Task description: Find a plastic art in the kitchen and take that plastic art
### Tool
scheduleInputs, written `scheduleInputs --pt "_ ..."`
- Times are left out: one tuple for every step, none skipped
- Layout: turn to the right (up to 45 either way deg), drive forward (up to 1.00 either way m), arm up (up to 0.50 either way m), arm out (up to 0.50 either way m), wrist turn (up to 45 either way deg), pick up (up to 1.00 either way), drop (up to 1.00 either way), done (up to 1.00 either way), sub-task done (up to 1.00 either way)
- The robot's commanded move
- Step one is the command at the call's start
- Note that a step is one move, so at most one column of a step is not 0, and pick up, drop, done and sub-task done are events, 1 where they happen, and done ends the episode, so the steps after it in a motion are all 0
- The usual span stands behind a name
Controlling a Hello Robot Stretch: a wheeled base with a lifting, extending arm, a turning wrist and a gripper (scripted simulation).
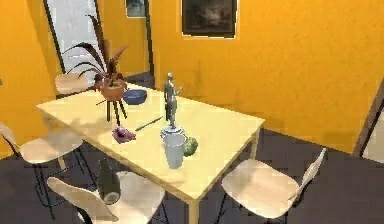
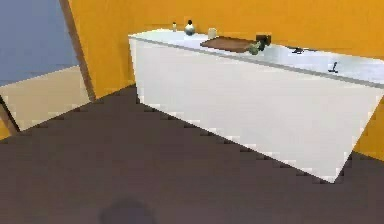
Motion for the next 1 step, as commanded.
scheduleInputs --pt "-45.0 0.0 0.0 0.0 0.0 0.0 0.0 0.0 0.0"
